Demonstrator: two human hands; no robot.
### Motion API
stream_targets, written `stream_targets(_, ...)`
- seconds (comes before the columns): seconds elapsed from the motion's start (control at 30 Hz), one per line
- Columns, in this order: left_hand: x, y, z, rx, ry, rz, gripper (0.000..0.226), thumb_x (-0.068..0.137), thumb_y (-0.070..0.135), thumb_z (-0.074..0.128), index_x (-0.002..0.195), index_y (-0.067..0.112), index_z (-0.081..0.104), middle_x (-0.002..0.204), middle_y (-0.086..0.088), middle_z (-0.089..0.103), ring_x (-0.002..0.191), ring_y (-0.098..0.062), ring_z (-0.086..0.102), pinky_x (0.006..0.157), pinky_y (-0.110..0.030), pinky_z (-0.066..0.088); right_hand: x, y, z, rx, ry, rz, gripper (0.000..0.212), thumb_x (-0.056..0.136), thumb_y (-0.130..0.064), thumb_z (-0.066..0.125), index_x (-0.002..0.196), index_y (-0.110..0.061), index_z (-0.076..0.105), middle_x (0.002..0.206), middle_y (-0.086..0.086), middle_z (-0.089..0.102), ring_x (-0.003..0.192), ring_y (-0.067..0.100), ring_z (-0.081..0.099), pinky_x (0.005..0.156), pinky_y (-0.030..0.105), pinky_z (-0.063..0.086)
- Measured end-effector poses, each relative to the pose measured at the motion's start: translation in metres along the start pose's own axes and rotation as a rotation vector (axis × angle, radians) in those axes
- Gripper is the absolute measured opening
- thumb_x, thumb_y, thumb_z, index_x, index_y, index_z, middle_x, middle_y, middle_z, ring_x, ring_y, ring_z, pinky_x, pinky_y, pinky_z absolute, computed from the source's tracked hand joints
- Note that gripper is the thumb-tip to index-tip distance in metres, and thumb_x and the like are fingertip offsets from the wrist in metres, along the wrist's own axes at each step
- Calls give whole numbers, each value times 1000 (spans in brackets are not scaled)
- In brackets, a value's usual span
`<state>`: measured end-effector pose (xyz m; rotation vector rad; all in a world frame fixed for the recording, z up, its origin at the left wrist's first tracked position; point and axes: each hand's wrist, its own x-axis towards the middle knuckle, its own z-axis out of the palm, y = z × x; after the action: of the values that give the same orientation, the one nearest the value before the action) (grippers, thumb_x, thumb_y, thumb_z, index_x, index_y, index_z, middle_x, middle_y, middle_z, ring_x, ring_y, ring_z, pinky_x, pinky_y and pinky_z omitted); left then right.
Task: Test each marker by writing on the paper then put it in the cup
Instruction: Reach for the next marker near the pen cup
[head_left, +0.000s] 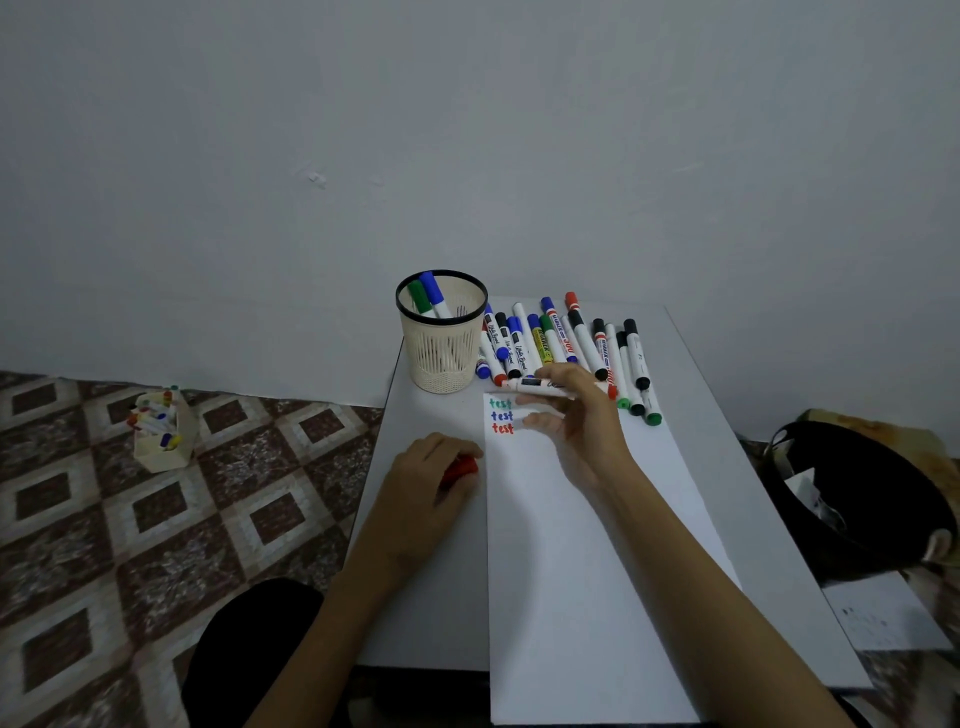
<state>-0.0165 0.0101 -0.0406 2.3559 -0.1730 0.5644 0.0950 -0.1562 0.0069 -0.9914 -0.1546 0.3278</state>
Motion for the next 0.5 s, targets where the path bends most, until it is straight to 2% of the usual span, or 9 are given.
stream_targets(0.07,0,3,-5,-134,43,-54,25,88,29,57,112,25,57,106,12,59,96,-1,56,83,-11,45,-9,-2,-1,-45,-15,-18,10,73,-9,58,80,-2,57,70,11,64,57,23,63,46,27,51)
stream_targets(0.13,0,5,-9,-249,80,-129,30,85,17,64,112,28,55,107,11,60,100,0,57,85,-10,45,-17,1,-2,-109,-15,-35,3,72,-8,57,72,-5,56,58,8,54,42,17,49,39,22,40)
stream_targets(0.27,-1,6,-12,-350,85,-204,35,81,14,69,108,31,54,104,12,62,98,-1,60,84,-12,48,-28,13,0,-183,-28,33,3,70,-7,56,72,-7,54,53,6,51,41,13,38,43,21,29)
stream_targets(0.43,-1,10,-14,-363,73,-207,36,80,13,70,99,38,55,100,16,63,95,0,61,82,-11,48,-35,20,8,-147,-23,51,2,78,-4,54,76,-4,54,59,7,56,42,11,43,46,20,31)
stream_targets(0.5,0,10,-15,-372,72,-209,33,80,12,70,98,36,56,99,16,63,95,0,61,81,-10,47,-37,21,7,-115,-3,42,10,83,0,51,74,-4,54,59,7,56,42,12,43,46,20,31)
